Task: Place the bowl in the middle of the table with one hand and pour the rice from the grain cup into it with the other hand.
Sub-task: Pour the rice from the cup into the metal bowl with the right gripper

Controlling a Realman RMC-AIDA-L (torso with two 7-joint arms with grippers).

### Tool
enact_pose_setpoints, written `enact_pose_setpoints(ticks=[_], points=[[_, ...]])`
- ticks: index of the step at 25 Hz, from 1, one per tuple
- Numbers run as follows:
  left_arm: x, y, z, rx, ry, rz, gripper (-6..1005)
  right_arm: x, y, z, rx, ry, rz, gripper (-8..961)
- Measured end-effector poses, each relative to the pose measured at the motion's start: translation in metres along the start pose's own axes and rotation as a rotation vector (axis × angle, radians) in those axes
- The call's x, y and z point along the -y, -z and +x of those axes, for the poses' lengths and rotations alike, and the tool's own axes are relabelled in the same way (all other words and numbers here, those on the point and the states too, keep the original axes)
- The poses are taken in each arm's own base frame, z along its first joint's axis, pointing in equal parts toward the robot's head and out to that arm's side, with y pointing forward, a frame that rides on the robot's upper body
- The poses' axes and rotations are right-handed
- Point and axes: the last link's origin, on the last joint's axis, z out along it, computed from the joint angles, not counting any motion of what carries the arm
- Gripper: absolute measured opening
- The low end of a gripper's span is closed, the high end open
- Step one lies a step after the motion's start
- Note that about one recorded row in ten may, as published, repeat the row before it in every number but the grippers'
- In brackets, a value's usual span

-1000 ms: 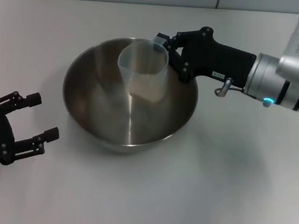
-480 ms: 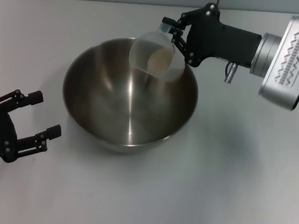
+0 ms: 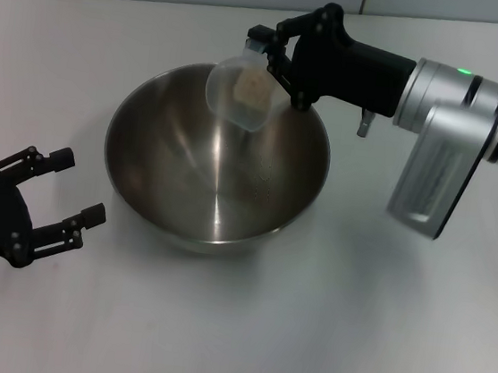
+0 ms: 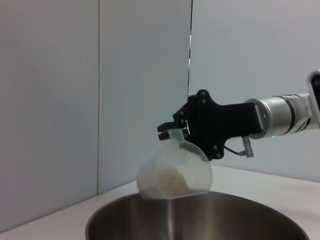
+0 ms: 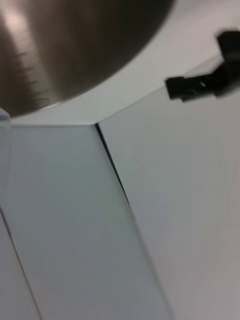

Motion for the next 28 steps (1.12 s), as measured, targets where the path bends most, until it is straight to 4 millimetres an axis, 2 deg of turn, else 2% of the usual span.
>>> enact_pose_setpoints(ticks=[4, 5, 14, 28], points=[[-0.001, 0.0, -0.001, -0.002, 0.003, 0.002, 817, -0.007, -0.006, -0.007, -0.003, 0.234, 0.035, 17], [-0.001, 0.0, -0.001, -0.002, 0.003, 0.002, 817, -0.007, -0.006, -0.007, -0.003, 0.234, 0.035, 17], [-0.001, 0.0, -0.003, 0.006, 0.013, 0.012, 817, -0.024, -0.01, -0.018, 0.02, 0.594, 0.02, 17], [-0.002, -0.001, -0.004, 0.01, 0.019, 0.01, 817, -0.028, -0.012, -0.023, 0.041, 0.926, 0.02, 17]])
